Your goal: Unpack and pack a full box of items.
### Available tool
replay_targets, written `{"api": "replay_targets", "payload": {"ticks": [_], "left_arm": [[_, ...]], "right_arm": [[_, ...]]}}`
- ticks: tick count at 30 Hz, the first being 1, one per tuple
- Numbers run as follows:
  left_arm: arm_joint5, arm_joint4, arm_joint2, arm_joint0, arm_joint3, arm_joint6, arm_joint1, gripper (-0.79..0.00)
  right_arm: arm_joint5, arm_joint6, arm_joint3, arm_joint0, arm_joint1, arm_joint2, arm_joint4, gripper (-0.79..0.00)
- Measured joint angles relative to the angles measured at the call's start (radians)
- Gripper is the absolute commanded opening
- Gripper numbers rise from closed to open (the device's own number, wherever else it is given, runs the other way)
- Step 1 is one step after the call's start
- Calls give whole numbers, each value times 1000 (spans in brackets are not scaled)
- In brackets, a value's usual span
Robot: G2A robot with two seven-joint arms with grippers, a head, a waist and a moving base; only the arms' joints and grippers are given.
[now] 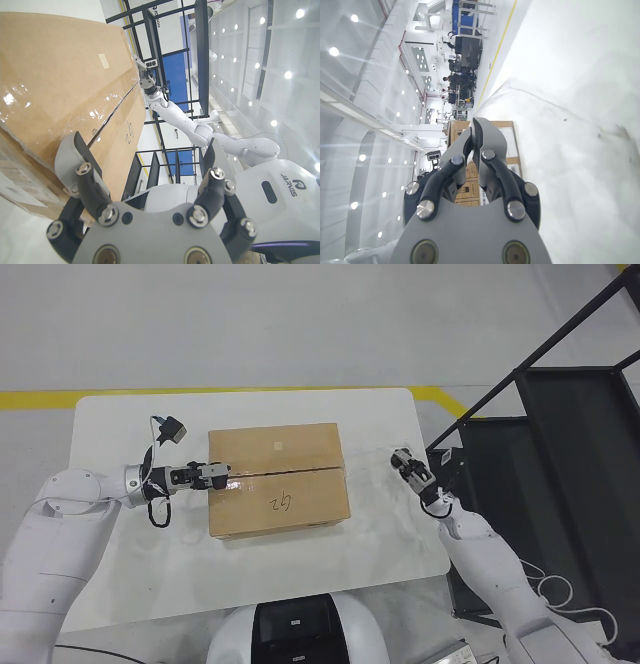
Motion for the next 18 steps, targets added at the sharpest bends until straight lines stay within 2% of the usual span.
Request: {"api": "replay_targets", "payload": {"ticks": [8, 12, 18], "left_arm": [[0, 0, 0, 0, 0, 0, 0, 0], [7, 10, -6, 19, -25, 41, 1, 0], [11, 12, -25, 44, -47, 44, 6, 0]], "right_arm": [[2, -13, -318, -103, 27, 94, -106, -785], [61, -33, -508, -156, 36, 126, -203, -785], [171, -58, -681, -180, 35, 109, -334, -785]]}}
